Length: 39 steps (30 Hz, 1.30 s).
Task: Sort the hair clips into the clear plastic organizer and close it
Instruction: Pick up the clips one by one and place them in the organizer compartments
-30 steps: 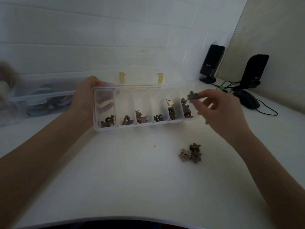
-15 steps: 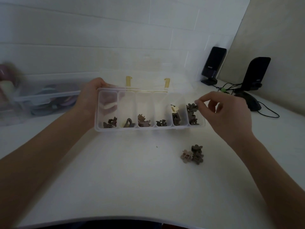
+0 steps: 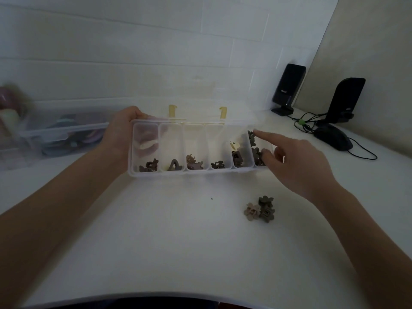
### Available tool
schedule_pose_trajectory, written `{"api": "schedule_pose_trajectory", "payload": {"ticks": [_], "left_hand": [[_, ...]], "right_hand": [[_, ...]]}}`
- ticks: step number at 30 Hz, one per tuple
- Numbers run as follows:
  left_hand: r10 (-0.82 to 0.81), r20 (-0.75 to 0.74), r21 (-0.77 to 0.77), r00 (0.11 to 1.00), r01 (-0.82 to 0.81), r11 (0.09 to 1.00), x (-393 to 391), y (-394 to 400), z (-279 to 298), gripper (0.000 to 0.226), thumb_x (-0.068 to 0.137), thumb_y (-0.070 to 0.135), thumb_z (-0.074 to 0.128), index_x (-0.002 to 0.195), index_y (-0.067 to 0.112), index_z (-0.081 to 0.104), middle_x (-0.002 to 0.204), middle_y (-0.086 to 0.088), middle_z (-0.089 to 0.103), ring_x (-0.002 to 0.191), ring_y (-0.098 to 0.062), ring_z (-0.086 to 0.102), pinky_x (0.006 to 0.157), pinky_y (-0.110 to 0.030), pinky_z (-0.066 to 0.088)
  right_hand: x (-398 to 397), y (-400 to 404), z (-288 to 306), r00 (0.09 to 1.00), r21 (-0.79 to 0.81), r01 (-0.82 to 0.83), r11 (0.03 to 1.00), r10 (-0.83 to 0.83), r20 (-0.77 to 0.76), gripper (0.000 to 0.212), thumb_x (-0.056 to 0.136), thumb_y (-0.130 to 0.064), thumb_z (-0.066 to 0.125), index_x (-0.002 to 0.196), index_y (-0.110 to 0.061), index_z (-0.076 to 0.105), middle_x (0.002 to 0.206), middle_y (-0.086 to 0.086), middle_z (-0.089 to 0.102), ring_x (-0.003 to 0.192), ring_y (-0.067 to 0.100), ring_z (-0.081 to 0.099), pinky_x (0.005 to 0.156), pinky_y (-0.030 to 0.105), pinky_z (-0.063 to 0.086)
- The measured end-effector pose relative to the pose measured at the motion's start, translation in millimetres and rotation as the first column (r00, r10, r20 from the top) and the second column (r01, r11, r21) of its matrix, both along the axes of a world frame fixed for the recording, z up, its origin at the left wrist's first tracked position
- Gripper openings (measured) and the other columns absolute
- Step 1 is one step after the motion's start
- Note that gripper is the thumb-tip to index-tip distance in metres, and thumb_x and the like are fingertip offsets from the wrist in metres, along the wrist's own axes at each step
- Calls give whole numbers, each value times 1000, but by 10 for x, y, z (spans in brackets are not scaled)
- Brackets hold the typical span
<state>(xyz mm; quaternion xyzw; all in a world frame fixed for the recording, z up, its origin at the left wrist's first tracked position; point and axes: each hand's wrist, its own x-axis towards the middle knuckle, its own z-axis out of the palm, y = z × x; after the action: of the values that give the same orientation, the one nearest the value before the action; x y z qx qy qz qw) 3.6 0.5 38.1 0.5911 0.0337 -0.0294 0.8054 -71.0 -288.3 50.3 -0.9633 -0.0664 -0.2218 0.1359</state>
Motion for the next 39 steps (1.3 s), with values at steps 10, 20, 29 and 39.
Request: {"api": "schedule_pose_trajectory", "payload": {"ticks": [10,20,29,39], "left_hand": [[-6,-28,3,1000,6,1000,-2,-3,3,15,74,25,46,77,16,58,76,-3,60,61,-15,57,65,-28,44],[85,-141,-58,986,-94,994,-43,-45,61,16,77,21,42,76,15,56,70,1,65,67,-13,58,68,-27,42],[128,-141,-78,982,-140,987,-105,-65,116,14,78,18,41,67,16,49,62,1,62,65,-14,55,66,-26,42],[66,-42,-39,997,-67,997,-137,-73,115,19,79,16,40,69,14,56,58,2,65,50,-9,61,65,-27,43]], "right_hand": [[-13,22,-5,999,14,6,1000,-6,51,33,88,-24,47,110,-44,62,42,-7,42,42,8,39,47,23,25],[-182,31,186,948,-133,-294,947,271,-167,34,72,-66,53,79,-33,55,45,-6,48,42,9,44,48,20,31],[-262,64,233,646,6,-196,981,133,-751,52,57,-61,75,95,-38,48,83,-5,64,54,8,60,64,30,53],[-174,231,43,748,110,-385,916,380,-544,28,73,-46,70,98,-41,57,85,-14,59,65,2,52,61,17,44]]}}
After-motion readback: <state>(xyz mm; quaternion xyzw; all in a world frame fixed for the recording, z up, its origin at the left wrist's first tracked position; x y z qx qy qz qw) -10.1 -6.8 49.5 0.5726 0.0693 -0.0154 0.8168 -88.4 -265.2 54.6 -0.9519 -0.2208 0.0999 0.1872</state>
